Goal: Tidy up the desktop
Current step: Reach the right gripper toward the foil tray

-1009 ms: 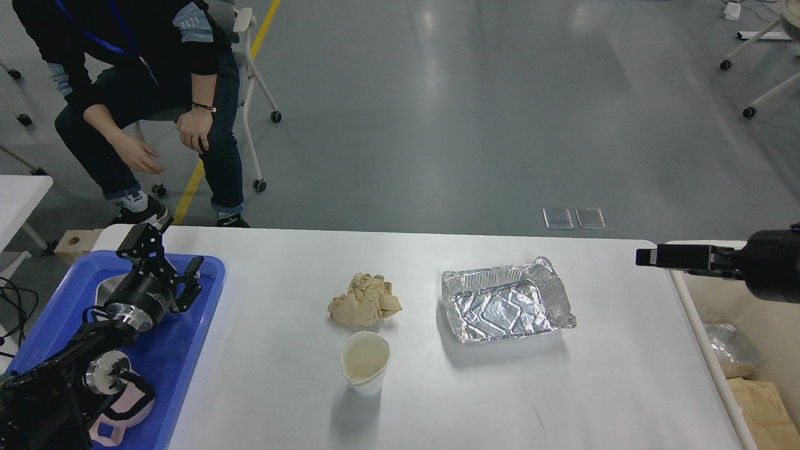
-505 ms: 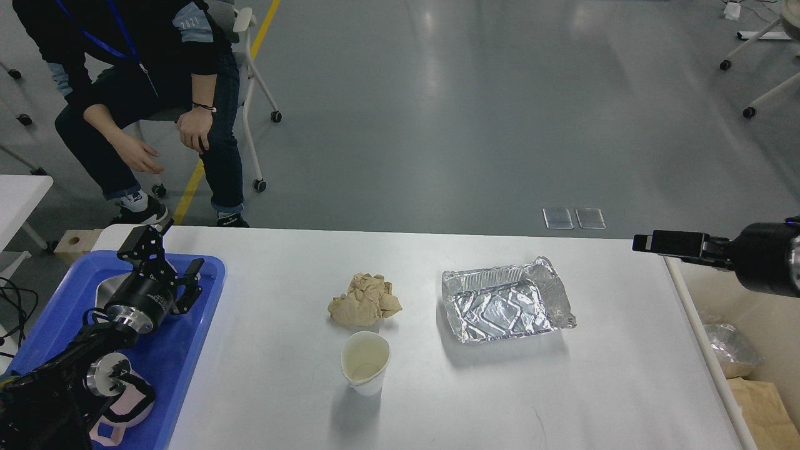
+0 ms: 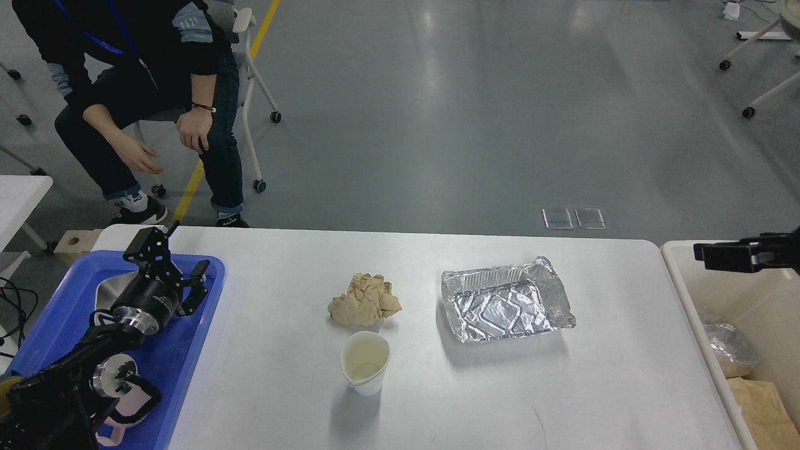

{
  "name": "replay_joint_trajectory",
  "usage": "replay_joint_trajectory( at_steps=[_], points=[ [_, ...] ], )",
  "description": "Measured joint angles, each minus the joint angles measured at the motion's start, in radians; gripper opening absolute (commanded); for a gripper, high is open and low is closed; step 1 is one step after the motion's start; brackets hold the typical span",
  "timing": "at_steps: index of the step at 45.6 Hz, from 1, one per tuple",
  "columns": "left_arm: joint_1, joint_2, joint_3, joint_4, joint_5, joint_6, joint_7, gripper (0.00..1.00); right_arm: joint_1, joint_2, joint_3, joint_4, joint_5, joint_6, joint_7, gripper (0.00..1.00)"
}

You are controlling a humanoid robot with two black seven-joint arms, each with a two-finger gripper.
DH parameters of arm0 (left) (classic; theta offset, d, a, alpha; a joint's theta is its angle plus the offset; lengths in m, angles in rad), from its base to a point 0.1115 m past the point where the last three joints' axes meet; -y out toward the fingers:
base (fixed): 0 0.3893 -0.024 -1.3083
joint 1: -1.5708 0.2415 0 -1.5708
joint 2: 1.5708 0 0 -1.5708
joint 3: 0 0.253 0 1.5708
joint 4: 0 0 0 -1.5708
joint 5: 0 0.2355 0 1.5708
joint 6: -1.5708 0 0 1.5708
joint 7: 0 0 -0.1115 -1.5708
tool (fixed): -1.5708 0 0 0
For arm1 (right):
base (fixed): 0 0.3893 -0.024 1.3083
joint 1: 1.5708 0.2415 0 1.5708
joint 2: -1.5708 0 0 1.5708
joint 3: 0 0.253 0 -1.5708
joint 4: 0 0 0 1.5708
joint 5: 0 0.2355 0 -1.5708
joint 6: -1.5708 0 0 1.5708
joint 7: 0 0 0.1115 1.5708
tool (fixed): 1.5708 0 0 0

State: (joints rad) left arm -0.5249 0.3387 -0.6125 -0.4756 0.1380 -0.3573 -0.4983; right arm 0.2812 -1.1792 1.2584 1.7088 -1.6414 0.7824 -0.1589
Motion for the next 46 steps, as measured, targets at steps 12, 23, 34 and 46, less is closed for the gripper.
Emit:
replay_joint_trajectory(
  at_steps=[12,23,34,46],
  points=[
    [0.016,-0.001,-0.001,0.000,0.000,0.000,-0.001,0.98,-0.005,0.092,-0.100,-0.060,-0.178,-0.014,0.001,1.00],
    [0.017,-0.001,0.000,0.000,0.000,0.000,-0.001,0.98,0.006,0.029,-0.123,-0.047,-0.234,-0.015,0.053,1.00],
    [0.018,0.000,-0.001,0.000,0.000,0.000,0.000,0.98,0.066,-0.008,-0.098,-0.047,0.016,-0.003,0.062,1.00],
    [0.023,-0.001,0.000,0.000,0.000,0.000,0.000,0.98,0.096,-0.134,-0.080,-0.013,0.268,0.054,0.062,1.00]
  ],
)
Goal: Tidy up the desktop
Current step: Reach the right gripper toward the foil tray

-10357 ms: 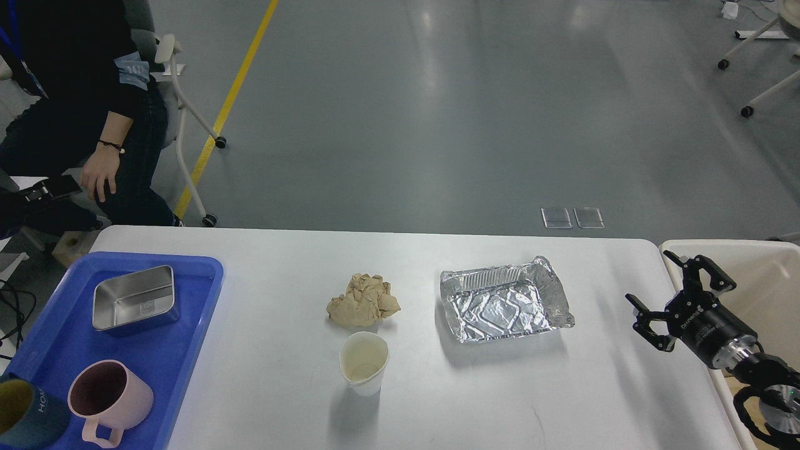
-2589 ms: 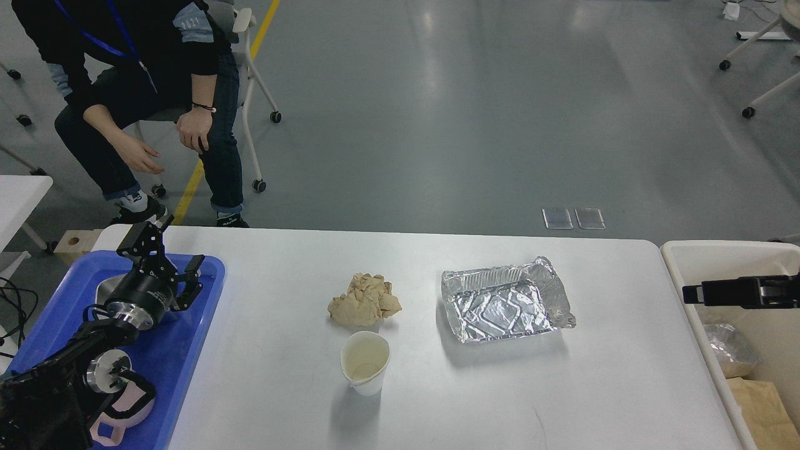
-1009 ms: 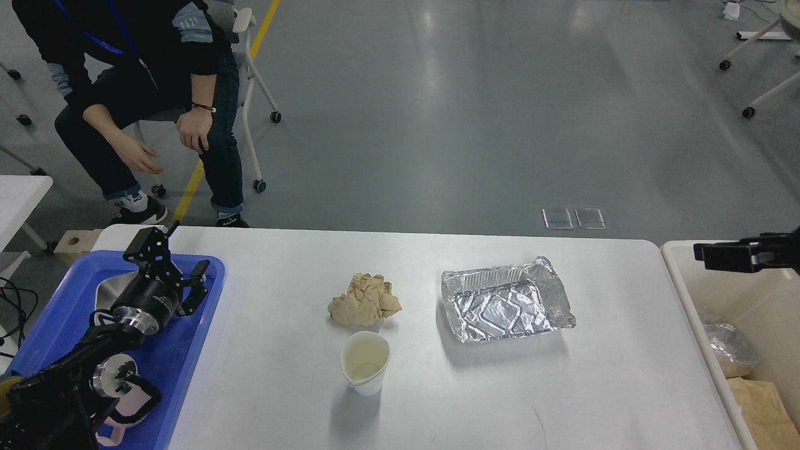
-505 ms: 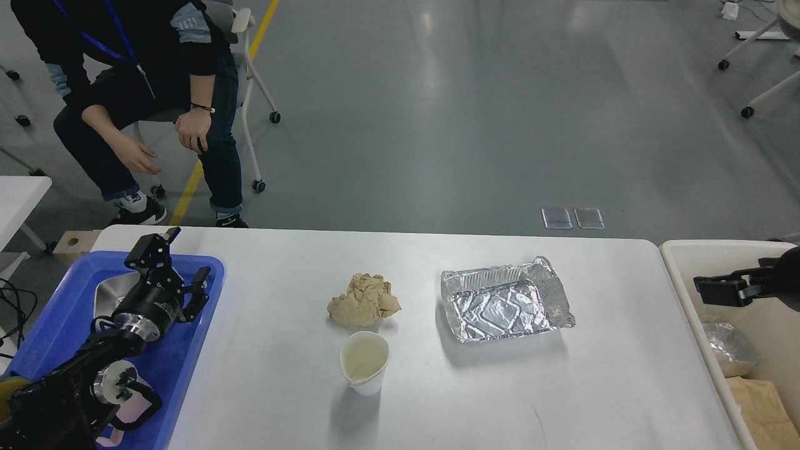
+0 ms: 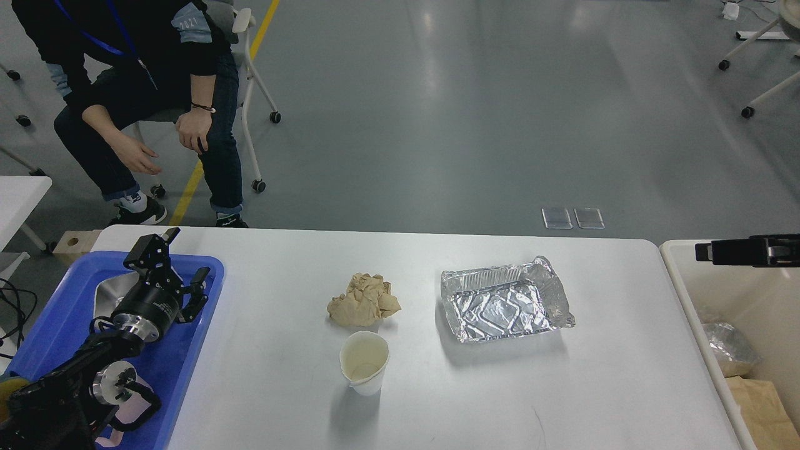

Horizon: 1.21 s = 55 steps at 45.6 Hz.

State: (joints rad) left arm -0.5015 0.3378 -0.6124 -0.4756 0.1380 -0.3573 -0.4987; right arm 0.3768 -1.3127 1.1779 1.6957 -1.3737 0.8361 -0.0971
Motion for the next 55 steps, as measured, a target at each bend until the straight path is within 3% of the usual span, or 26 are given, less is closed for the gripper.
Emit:
replay_joint_trajectory(
  at_steps=[7,15,27,35,48,55],
  points=[
    [0.001,-0.009,0.000,0.000,0.000,0.000,0.000,0.98,0.019,0.055,-0.001,0.034,-0.013,0.006,-0.005,1.00],
    [0.002,-0.012,0.000,0.000,0.000,0.001,0.000,0.98,0.003,0.181,-0.009,0.049,-0.222,0.004,-0.004,1.00],
    [0.002,-0.012,0.000,0.000,-0.001,0.001,0.000,0.98,-0.009,0.234,0.000,0.050,-0.283,-0.033,-0.001,1.00],
    [0.003,-0.014,-0.001,0.000,-0.003,0.002,-0.005,0.98,-0.011,0.270,0.014,0.050,-0.277,-0.172,-0.002,1.00],
    [0.003,-0.021,-0.001,0.000,-0.003,0.002,-0.009,0.98,-0.095,0.311,0.033,0.048,-0.262,-0.502,-0.003,1.00],
    [0.003,-0.023,-0.003,0.000,-0.003,0.003,-0.009,0.98,-0.164,0.311,0.041,0.049,-0.259,-0.546,0.000,1.00]
  ],
)
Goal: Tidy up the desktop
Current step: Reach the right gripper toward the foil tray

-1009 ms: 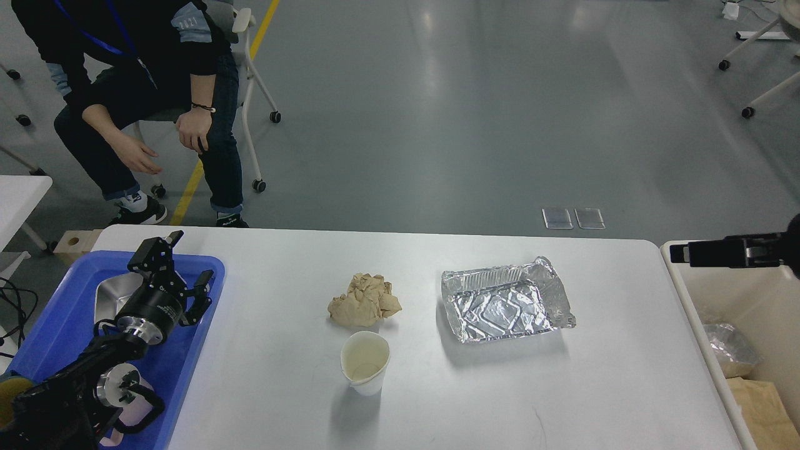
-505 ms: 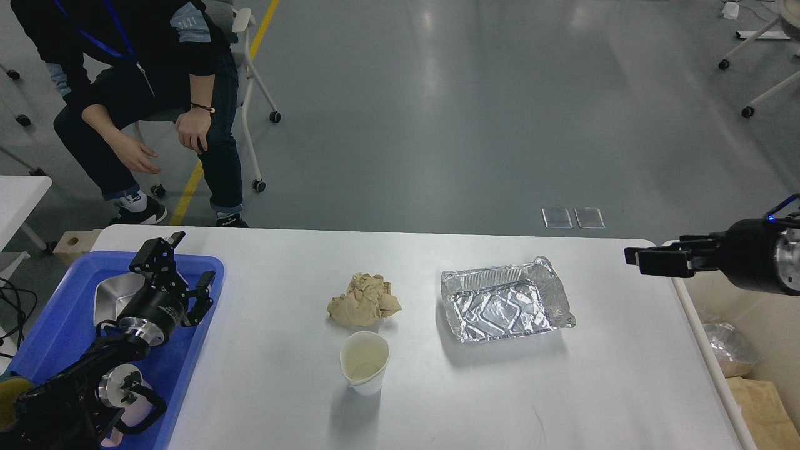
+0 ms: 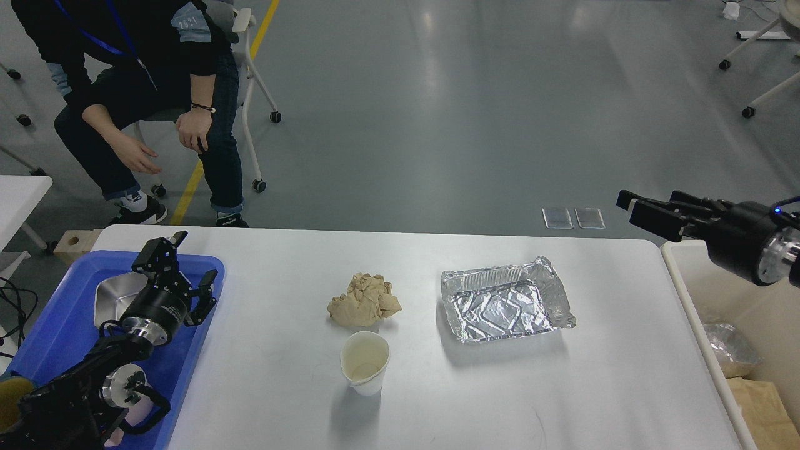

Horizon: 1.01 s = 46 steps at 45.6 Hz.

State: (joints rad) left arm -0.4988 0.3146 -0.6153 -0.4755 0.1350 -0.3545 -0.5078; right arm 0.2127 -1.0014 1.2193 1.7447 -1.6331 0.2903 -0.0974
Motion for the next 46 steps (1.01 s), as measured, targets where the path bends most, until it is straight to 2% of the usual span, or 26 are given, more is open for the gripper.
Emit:
replay_joint_trajectory(
  at_steps=[4,12,16,29,46],
  points=[
    [0.000,0.000,-0.001,0.000,0.000,0.000,0.000,0.98,-0.027,-0.027,0.000,0.000,0.007,0.058,0.001,1.00],
    [0.000,0.000,-0.001,0.000,0.000,0.000,0.000,0.98,-0.037,-0.096,0.048,0.001,0.039,0.344,0.006,1.00],
    [0.001,-0.002,-0.002,0.000,0.000,0.000,0.000,0.98,-0.038,-0.138,0.067,0.001,0.059,0.410,0.017,1.00],
    [0.001,-0.017,-0.003,0.000,0.000,-0.001,0.000,0.98,-0.042,-0.138,0.079,0.001,0.066,0.416,0.046,1.00],
    [0.002,-0.016,-0.003,0.000,0.000,-0.001,0.000,0.98,-0.043,-0.136,0.096,-0.010,0.065,0.416,0.044,1.00]
  ],
)
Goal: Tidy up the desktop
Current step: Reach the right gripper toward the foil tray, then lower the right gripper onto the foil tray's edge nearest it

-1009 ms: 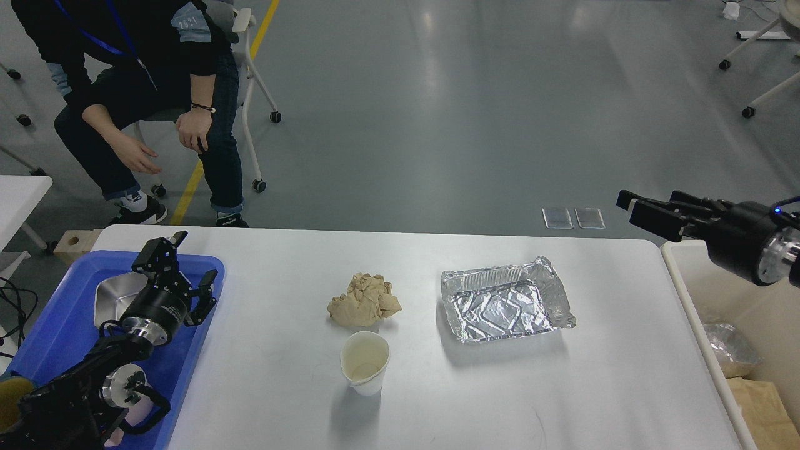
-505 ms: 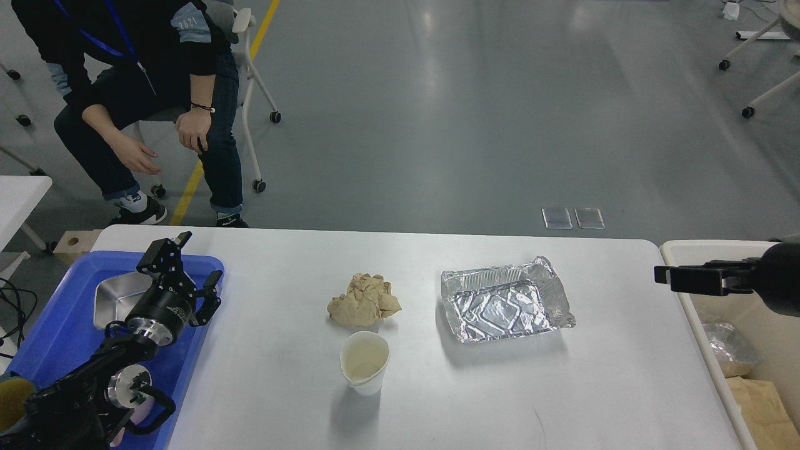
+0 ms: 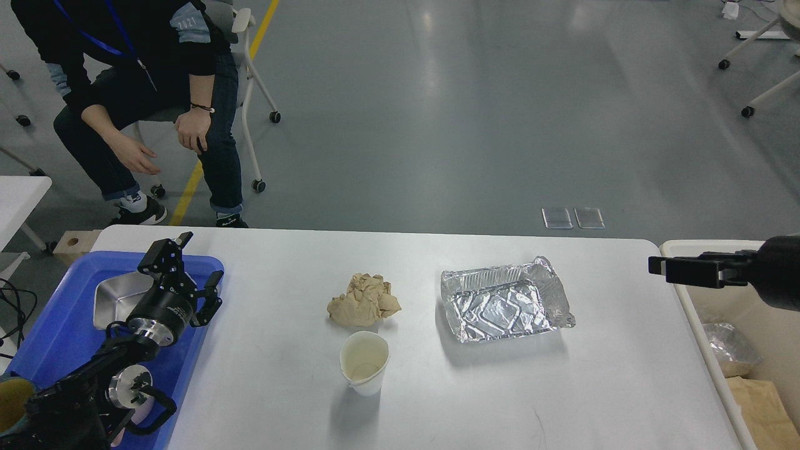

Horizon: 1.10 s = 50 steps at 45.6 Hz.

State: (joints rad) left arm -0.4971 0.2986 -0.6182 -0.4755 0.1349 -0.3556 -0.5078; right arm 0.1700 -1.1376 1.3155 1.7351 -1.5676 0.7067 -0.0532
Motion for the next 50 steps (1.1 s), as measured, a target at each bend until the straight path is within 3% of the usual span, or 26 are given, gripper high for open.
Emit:
replay_joint_trajectory(
  at_steps=[6,15,40,50],
  points=[
    [0.000,-0.001,0.001,0.000,0.000,0.001,0.000,0.98,0.000,0.022,-0.014,-0.076,0.002,0.004,-0.002,1.00],
    [0.001,0.000,0.002,0.000,0.000,0.001,0.000,0.98,0.051,0.180,-0.082,-0.278,-0.002,0.008,0.004,1.00],
    [0.046,0.037,0.001,0.000,0.000,-0.003,0.000,0.98,0.257,0.337,-0.333,-0.309,-0.165,0.000,0.007,1.00],
    [0.054,0.075,0.001,0.000,0.000,-0.016,0.000,0.98,0.379,0.422,-0.449,-0.417,-0.185,0.000,0.006,1.00]
  ],
)
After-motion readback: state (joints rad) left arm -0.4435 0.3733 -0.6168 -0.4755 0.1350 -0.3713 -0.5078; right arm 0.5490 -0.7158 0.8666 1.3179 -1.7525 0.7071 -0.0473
